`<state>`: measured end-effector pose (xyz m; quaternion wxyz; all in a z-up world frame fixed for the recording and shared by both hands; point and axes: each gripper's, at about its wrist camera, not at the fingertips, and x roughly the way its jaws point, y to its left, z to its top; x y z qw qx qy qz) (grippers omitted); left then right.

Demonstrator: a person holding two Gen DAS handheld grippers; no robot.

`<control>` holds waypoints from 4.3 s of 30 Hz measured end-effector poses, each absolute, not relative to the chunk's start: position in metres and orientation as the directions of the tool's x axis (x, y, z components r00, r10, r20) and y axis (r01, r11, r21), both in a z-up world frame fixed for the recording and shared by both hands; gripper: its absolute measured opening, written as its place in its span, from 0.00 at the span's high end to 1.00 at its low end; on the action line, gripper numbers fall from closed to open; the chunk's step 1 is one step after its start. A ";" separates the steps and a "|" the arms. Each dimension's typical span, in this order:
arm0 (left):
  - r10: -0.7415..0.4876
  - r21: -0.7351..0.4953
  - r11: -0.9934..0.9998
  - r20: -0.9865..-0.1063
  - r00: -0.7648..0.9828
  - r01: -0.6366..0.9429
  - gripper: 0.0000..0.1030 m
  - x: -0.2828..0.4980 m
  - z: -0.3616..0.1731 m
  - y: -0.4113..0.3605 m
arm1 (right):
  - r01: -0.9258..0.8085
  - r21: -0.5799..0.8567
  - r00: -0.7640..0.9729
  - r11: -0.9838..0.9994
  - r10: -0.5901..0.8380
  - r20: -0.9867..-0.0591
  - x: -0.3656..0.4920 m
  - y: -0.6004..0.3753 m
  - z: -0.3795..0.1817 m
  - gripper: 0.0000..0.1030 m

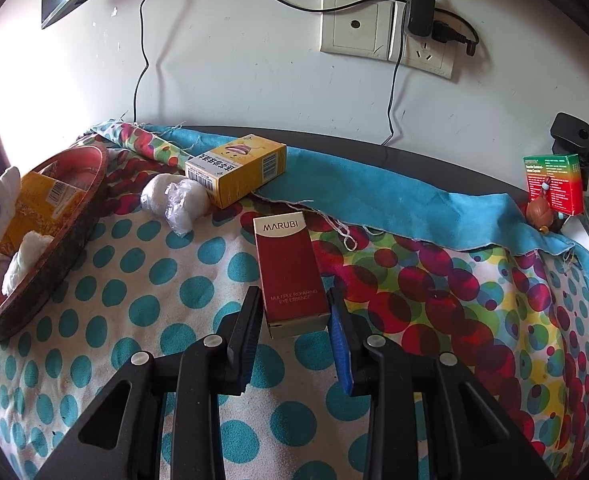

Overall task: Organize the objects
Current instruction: 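Carry the white sock over the red tray with the left gripper, then open the left gripper to drop the white sock into the tray, then carry the red MARUBI box into the red tray and open the right gripper, then grasp the clear plastic bag on the bed with the left gripper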

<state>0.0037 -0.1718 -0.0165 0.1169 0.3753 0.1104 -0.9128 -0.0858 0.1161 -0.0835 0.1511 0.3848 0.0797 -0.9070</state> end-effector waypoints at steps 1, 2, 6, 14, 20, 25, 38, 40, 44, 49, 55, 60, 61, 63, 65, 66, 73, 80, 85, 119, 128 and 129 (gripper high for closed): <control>-0.133 -0.111 -0.948 -0.711 -0.691 0.297 0.78 0.004 -0.017 -0.171 | 0.335 -0.029 -0.659 -0.942 -0.212 -0.722 -0.086 0.116 -0.083 0.70; -0.129 -0.112 -0.949 -0.712 -0.691 0.293 0.78 0.005 -0.017 -0.171 | 0.335 -0.030 -0.659 -0.942 -0.211 -0.722 -0.086 0.116 -0.084 0.70; -0.132 -0.108 -0.949 -0.716 -0.686 0.296 0.78 0.006 -0.019 -0.172 | 0.338 -0.038 -0.658 -0.940 -0.207 -0.724 -0.085 0.114 -0.084 0.70; -0.146 -0.109 -0.942 -0.722 -0.677 0.319 0.78 0.008 -0.023 -0.181 | 0.340 -0.049 -0.657 -0.939 -0.200 -0.727 -0.086 0.113 -0.085 0.70; -0.141 -0.120 -0.936 -0.732 -0.666 0.330 0.78 0.007 -0.029 -0.186 | 0.346 -0.062 -0.658 -0.936 -0.195 -0.728 -0.085 0.110 -0.086 0.70; -0.138 -0.121 -0.936 -0.736 -0.662 0.330 0.78 0.007 -0.030 -0.186 | 0.348 -0.069 -0.659 -0.935 -0.191 -0.727 -0.085 0.109 -0.086 0.70; -0.150 -0.117 -0.930 -0.744 -0.651 0.349 0.69 0.007 -0.029 -0.186 | 0.348 -0.080 -0.659 -0.934 -0.184 -0.729 -0.085 0.108 -0.086 0.70; -0.152 -0.110 -0.932 -0.745 -0.649 0.345 0.67 0.008 -0.028 -0.186 | 0.349 -0.085 -0.661 -0.933 -0.181 -0.728 -0.085 0.107 -0.086 0.70; -0.156 -0.108 -0.935 -0.733 -0.662 0.339 0.63 0.013 -0.022 -0.187 | 0.356 -0.094 -0.663 -0.930 -0.180 -0.726 -0.084 0.106 -0.086 0.70; -0.164 -0.104 -0.938 -0.707 -0.688 0.330 0.55 0.020 -0.012 -0.186 | 0.361 -0.112 -0.671 -0.926 -0.174 -0.721 -0.082 0.103 -0.086 0.70; -0.178 -0.104 -0.936 -0.684 -0.707 0.337 0.54 0.028 -0.003 -0.191 | 0.362 -0.126 -0.686 -0.924 -0.173 -0.707 -0.079 0.102 -0.083 0.70; -0.196 -0.110 -0.921 -0.698 -0.689 0.374 0.54 0.030 -0.007 -0.204 | 0.358 -0.131 -0.693 -0.924 -0.169 -0.701 -0.078 0.101 -0.083 0.70; -0.196 -0.116 -0.917 -0.701 -0.685 0.381 0.54 0.031 -0.007 -0.207 | 0.358 -0.132 -0.694 -0.924 -0.168 -0.700 -0.078 0.101 -0.082 0.70; -0.195 -0.126 -0.911 -0.707 -0.680 0.392 0.54 0.032 -0.007 -0.212 | 0.357 -0.134 -0.697 -0.924 -0.168 -0.697 -0.077 0.101 -0.082 0.70; -0.201 -0.123 -0.910 -0.705 -0.680 0.397 0.54 0.034 -0.006 -0.214 | 0.357 -0.131 -0.699 -0.925 -0.171 -0.694 -0.077 0.102 -0.082 0.70; -0.207 -0.118 -0.909 -0.704 -0.679 0.400 0.54 0.034 -0.006 -0.216 | 0.357 -0.129 -0.701 -0.925 -0.174 -0.692 -0.077 0.102 -0.081 0.70; -0.220 -0.135 -0.891 -0.707 -0.672 0.433 0.54 0.040 -0.006 -0.233 | 0.373 -0.128 -0.700 -0.919 -0.188 -0.688 -0.074 0.096 -0.078 0.71; -0.220 -0.161 -0.873 -0.711 -0.668 0.460 0.54 0.043 -0.007 -0.243 | 0.460 -0.077 -0.689 -0.884 -0.301 -0.659 -0.060 0.058 -0.049 0.70; -0.214 -0.172 -0.869 -0.715 -0.665 0.465 0.54 0.043 -0.009 -0.245 | 0.562 -0.064 -0.654 -0.825 -0.395 -0.645 -0.043 0.009 -0.033 0.71; -0.242 -0.266 -0.772 -0.716 -0.654 0.577 0.54 0.068 -0.009 -0.300 | 0.790 0.022 -0.460 -0.612 -0.617 -0.639 0.017 -0.119 -0.054 0.35; -0.218 -0.246 -0.825 -0.691 -0.689 0.508 0.54 0.056 0.001 -0.269 | 0.661 0.031 -0.614 -0.749 -0.565 -0.551 0.001 -0.027 -0.032 0.25; -0.209 -0.235 -0.842 -0.688 -0.695 0.486 0.54 0.052 0.003 -0.259 | 0.630 0.018 -0.643 -0.777 -0.535 -0.548 -0.003 -0.013 -0.033 0.25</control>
